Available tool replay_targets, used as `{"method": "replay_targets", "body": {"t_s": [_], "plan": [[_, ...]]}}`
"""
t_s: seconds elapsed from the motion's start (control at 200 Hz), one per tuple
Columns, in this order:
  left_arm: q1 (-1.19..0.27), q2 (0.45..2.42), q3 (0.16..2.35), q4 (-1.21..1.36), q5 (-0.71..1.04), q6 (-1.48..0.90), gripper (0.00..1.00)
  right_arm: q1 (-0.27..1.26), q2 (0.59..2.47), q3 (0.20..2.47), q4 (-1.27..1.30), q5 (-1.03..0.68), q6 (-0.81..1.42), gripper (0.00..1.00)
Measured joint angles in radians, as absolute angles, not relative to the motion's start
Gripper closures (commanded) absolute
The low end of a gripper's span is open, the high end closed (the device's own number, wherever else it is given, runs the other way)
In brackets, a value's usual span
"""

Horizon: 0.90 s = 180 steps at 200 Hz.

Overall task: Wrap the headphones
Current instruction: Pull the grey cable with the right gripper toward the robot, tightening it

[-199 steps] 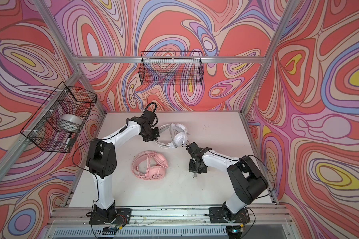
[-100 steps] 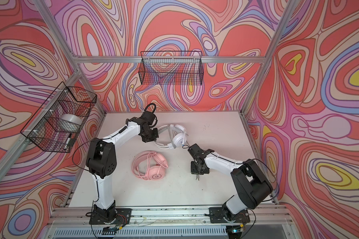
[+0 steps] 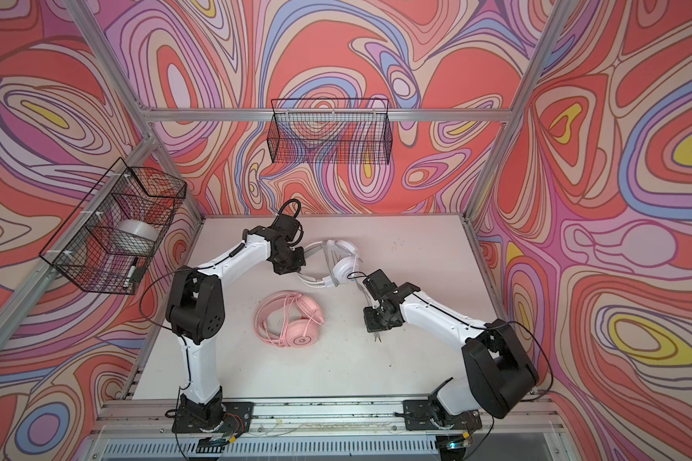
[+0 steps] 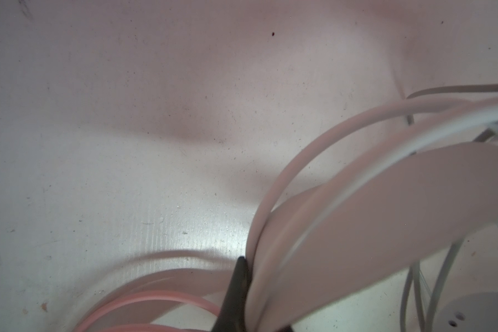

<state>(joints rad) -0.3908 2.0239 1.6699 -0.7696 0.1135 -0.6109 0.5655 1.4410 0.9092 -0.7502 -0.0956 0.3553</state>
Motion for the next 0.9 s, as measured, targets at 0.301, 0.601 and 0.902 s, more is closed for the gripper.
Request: {"method": "replay_targets", "body": {"t_s": [0.301, 0.601, 0.902], "plan": [[-0.391, 2.024, 1.670, -0.760, 0.110, -0.618, 1.00, 0.587, 1.441, 1.030, -0.821, -0.182, 0.261, 1.00], [-0.391, 2.024, 1.670, -0.755, 0.098, -0.625, 1.00, 0.613, 1.435, 1.048, -0.865, -0.249, 0.193, 1.00], [-0.385, 2.024, 1.671, -0.760, 0.078, -0.621, 1.00, 0.617, 1.399, 1.111, -0.936, -0.220, 0.165, 1.00]]}}
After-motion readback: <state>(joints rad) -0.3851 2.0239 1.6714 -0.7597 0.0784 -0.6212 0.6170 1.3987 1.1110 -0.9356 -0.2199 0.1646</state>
